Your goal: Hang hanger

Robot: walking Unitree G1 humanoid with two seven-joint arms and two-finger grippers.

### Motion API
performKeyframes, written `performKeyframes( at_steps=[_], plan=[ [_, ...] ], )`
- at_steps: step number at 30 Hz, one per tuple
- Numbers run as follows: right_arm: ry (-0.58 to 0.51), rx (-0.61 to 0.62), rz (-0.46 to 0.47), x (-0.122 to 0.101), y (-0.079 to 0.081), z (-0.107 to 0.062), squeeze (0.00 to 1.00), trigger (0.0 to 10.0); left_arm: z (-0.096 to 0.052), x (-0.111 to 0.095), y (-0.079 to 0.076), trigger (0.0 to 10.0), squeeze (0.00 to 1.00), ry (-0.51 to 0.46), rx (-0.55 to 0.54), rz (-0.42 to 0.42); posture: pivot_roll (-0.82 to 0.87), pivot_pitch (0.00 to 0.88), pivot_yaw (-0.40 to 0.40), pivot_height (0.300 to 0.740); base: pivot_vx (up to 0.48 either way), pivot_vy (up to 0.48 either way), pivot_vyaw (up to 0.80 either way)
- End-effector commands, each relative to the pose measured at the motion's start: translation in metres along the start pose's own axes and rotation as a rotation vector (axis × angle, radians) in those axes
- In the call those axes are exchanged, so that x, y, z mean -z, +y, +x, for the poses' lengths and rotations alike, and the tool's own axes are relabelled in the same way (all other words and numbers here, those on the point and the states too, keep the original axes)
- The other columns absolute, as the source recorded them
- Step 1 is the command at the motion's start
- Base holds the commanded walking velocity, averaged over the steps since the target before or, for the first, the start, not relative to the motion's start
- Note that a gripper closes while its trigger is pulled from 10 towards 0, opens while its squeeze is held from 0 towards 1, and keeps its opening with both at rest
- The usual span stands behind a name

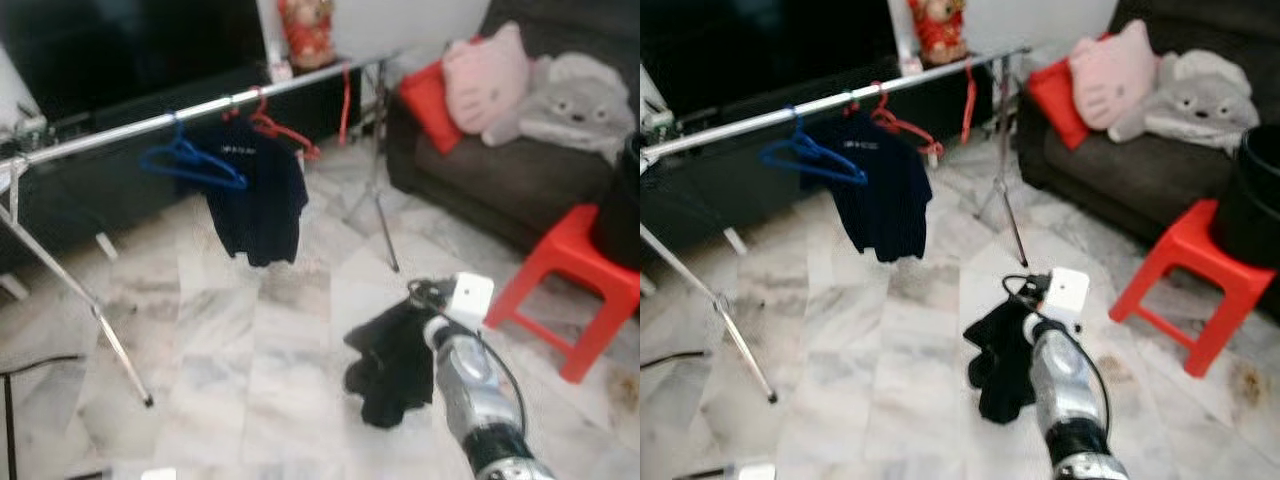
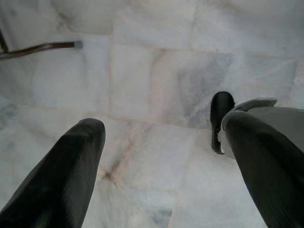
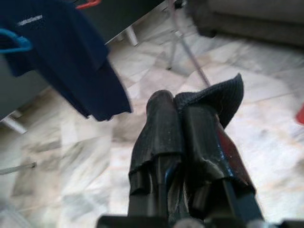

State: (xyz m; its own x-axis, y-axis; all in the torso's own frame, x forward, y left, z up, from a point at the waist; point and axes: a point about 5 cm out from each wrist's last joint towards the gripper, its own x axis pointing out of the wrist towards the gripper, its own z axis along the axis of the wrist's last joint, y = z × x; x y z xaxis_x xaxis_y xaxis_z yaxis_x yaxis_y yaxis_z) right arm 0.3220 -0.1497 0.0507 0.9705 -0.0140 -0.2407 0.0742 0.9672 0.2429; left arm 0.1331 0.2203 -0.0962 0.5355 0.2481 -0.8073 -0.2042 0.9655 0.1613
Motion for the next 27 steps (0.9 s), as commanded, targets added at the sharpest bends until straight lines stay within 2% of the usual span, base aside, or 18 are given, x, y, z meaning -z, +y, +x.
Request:
performKeyframes(
  at_steps=[1, 7, 27],
  plan=[
    [-0.037, 0.015, -0.010, -0.0106, -0.0057, 0.0029, 0.00, 10.0, 0.0004, -0.0012, 0.0004, 10.0, 0.00, -0.003, 0.003, 0.000, -0.16, 0.000, 0.053, 0.740, 0.000, 0.000, 0.00],
    [-0.039, 0.016, -0.014, -0.0108, -0.0074, 0.0027, 0.00, 10.0, 0.0001, -0.0005, 0.0005, 10.0, 0.00, -0.002, 0.005, -0.003, -0.16, 0.000, 0.051, 0.740, 0.129, 0.000, 0.00],
    [-0.044, 0.006, -0.016, -0.0111, -0.0044, 0.0033, 0.00, 10.0, -0.0011, 0.0045, 0.0014, 10.0, 0.00, 0.012, 0.009, -0.004, -0.16, 0.000, 0.052, 0.740, 0.303, 0.000, 0.00]
  ],
)
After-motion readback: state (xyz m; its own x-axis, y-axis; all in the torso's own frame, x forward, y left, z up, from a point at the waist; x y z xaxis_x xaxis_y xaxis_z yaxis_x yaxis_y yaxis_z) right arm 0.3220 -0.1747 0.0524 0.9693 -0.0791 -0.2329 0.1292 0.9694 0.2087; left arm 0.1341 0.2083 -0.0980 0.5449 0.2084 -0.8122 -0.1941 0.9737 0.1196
